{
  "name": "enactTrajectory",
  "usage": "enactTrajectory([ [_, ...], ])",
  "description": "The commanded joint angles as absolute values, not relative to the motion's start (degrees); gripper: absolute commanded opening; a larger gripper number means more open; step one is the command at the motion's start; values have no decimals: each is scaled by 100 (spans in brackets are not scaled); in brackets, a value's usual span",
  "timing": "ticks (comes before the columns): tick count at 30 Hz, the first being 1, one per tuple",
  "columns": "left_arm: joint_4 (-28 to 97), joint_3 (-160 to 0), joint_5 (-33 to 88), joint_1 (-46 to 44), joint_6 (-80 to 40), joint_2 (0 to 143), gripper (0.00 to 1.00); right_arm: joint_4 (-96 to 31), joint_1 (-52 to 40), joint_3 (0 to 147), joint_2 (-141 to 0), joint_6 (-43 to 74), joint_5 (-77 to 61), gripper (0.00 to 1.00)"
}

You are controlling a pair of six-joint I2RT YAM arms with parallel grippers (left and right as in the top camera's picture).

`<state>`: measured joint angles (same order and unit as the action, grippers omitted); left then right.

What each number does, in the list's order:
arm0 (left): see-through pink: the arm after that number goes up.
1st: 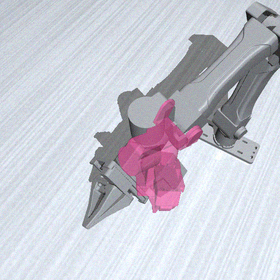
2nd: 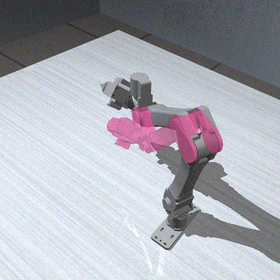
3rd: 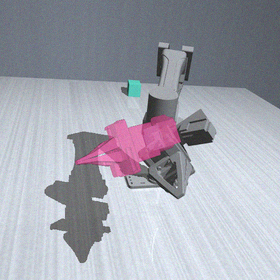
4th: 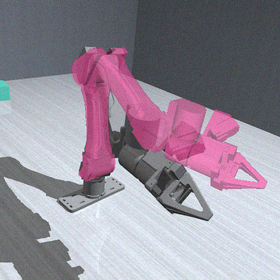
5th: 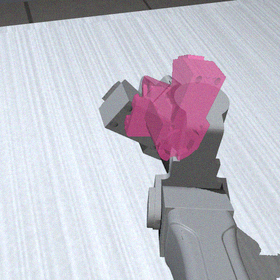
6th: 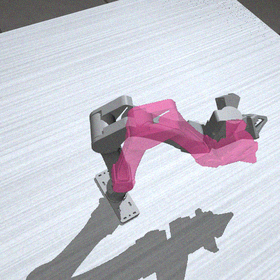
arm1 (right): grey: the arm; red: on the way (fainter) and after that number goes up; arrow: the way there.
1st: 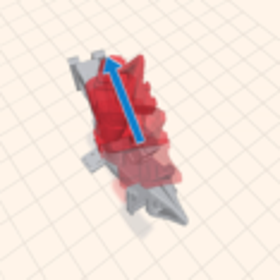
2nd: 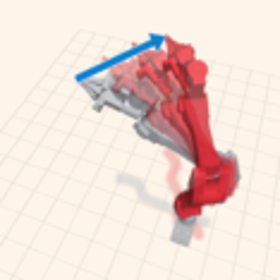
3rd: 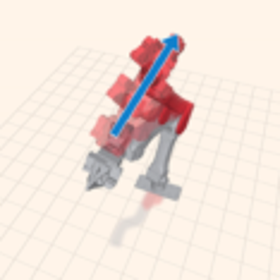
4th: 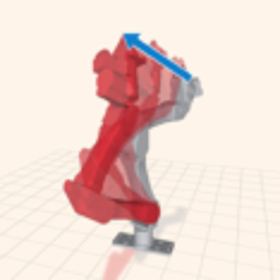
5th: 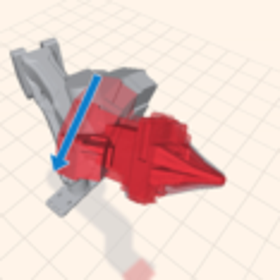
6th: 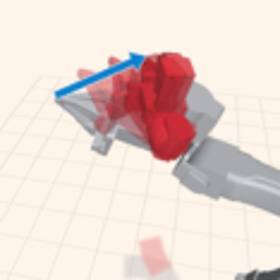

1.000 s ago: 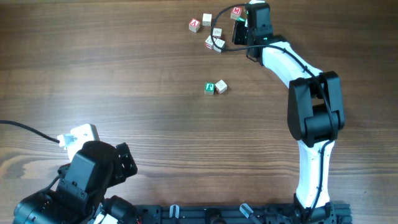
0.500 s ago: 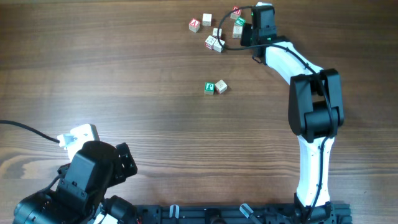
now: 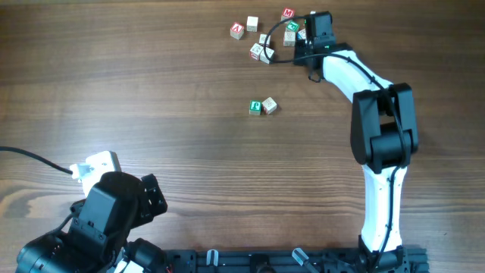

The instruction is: Form a circle

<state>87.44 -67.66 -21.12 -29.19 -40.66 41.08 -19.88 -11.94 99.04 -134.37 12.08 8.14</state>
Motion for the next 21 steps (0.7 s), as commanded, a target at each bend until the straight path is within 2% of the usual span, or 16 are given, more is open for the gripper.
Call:
enactTrajectory([
  [1,8750,-6744,-2106,-2912,-4141,4119,100,-2668,-1227,9918,-12540,1199,574,11],
  [7,8750,-6744,-2106,-2912,-4141,4119,100,-4383,-1236,9915,-11649,1219,-545,10],
  [12,8750,-6744,-2106,-2912,-4141,4119,100,-5408,-1321,9911,-11279,1494,-1317,6],
  [21,8750,-6744,-2106,-2912,-4141,4119,100,-7529,-2187,9887,-11260,1806,-888,5],
])
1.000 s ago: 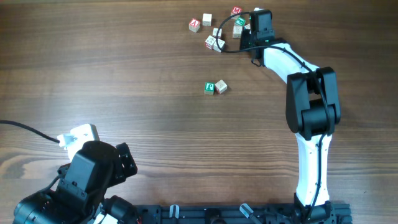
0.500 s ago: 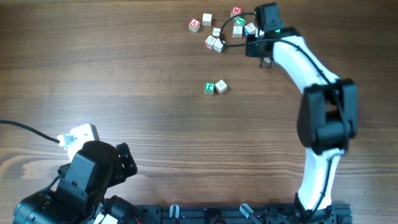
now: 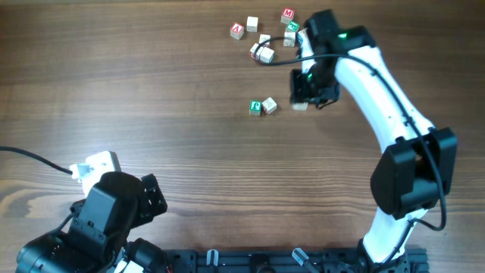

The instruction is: Form a circle

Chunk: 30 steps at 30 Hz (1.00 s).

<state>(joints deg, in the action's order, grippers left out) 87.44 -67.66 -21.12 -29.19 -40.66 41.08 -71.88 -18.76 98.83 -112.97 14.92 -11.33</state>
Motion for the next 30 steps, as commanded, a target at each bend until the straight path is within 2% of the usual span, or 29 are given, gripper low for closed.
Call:
enactTrajectory([
  [1,8750,-6744,-2106,-2912,-4141,4119,100,-7649,-2287,9874,-11260,1863,-716,5],
  [5,8750,-6744,-2106,-2912,-4141,4119,100,-7467,-2766,9485,-11260,2189,-309,5],
  [12,8750,-6744,-2106,-2912,-4141,4119,100,-5221,-3208,8044,-11260,2471,-82,5],
  [18,8750,-6744,-2106,-2912,-4141,4119,100,-4047,-3210,7638,-11262,2670,325,5],
  [19,8750,-6744,-2106,-2912,-4141,4119,100,-3977,-3214,7638,-11260,2665,318,7],
  [21,8750,-6744,-2106,-2912,-4141,4119,100,-3942,-3225,7638,-11260,2668,322,20],
  [22,8750,-6744,-2106,-2912,-4141,4119,100,-3957,-3225,7638,-11260,2676,327,22],
  [28,8750,-6744,-2106,-2912,-4141,4119,100,-3981,-3232,7638,-11260,2703,338,23],
  [30,8750,-6744,-2106,-2912,-4141,4119,100,-3968,-3240,7638,-11260,2703,340,27],
])
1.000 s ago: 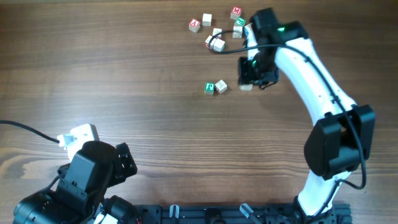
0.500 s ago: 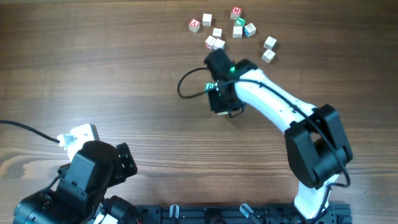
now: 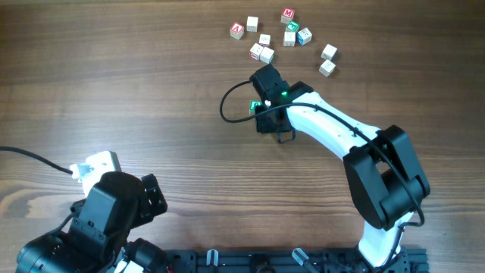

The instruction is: Form a circle

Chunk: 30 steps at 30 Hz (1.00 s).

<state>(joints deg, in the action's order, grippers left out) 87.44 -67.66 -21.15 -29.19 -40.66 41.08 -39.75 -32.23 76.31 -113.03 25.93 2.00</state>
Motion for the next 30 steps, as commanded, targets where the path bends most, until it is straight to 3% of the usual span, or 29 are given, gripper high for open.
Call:
enactTrajectory([
  [1,8753,-6744,-2106,-2912,-4141,4119,100,-3968,-3240,7638,-11260,2703,340,32],
  [10,8753,-6744,-2106,-2912,-4141,4119,100,-3975,-3240,7666,-11236,2727,246,53],
  [20,8750,-6744,-2106,-2912,-4141,4119,100,-4274,-3240,7666,-10567,3402,-91,55],
  [23,8750,-6744,-2106,-2912,-4141,4119,100,-4412,-3240,7649,-10562,2565,-86,55],
  [27,8750,-6744,-2106,-2912,-4141,4119,100,-4836,-3240,7636,-10565,1120,-5,73],
  [30,8750,-6744,-2106,-2912,-4141,4119,100,-4919,-3240,7636,-10573,740,58,77],
])
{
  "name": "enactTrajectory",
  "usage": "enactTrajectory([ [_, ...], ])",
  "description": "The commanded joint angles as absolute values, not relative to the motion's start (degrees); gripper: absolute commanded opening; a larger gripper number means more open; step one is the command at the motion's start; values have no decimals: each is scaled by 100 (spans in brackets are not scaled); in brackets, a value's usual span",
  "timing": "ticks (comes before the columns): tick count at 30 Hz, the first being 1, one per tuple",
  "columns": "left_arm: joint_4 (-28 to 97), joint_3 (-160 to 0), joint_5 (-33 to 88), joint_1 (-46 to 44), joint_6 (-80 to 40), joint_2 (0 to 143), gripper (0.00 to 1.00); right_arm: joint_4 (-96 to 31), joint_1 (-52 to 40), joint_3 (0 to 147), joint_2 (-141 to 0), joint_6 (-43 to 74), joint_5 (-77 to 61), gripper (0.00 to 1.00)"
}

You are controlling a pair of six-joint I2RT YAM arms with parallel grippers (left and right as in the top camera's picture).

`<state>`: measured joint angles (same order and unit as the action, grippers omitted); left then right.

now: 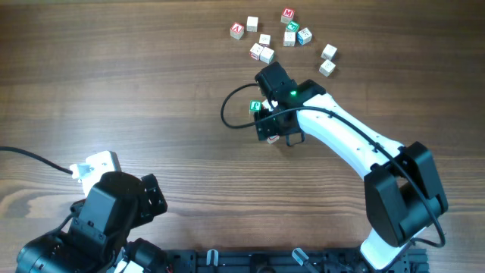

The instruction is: Form a circle

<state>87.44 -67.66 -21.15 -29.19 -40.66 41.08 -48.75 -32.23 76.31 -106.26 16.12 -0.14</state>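
Note:
My right gripper (271,127) hovers low over the middle of the table, just below and right of a green lettered block (256,106). From overhead its body hides its fingers, so I cannot tell whether they hold anything. The tan block that lay beside the green one is out of sight under the gripper. Several loose letter blocks lie at the far edge: a red A block (237,30), a red M block (287,14), a teal block (304,35) and two pale blocks (327,59). My left arm (114,216) is folded at the near left corner, its fingers not discernible.
A black cable (231,110) loops out to the left of the right wrist. The right arm's white links (341,140) stretch from the near right base across the table's right half. A white part (97,164) sticks out by the left arm.
The right gripper has shifted slightly toward the near side and a bit right. The green block shows more fully. The left arm is unchanged.
The right gripper was first among the loose blocks at the far edge. Then it was lower, right of the green and tan pair, with a pale block at its tip. After that it stood over the pair, and it remains there now.

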Motion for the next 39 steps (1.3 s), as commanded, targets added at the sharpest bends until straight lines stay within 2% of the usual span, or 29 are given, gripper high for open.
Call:
enactTrajectory([
  [1,8750,-6744,-2106,-2912,-4141,4119,100,-4910,-3240,7636,-10575,740,60,77],
  [11,8750,-6744,-2106,-2912,-4141,4119,100,-4731,-3240,7194,-10707,563,-156,77],
  [18,8750,-6744,-2106,-2912,-4141,4119,100,-3889,-3240,6477,-10715,617,-152,75],
  [24,8750,-6744,-2106,-2912,-4141,4119,100,-3437,-3240,6318,-10715,615,62,67],
  [26,8750,-6744,-2106,-2912,-4141,4119,100,-3341,-3240,6318,-10715,613,58,60],
  [30,8750,-6744,-2106,-2912,-4141,4119,100,-3271,-3240,6318,-10718,615,34,53],
  [35,8750,-6744,-2106,-2912,-4141,4119,100,-3277,-3240,6318,-10718,624,34,37],
  [39,8750,-6744,-2106,-2912,-4141,4119,100,-3236,-3240,6318,-10718,930,36,29],
])
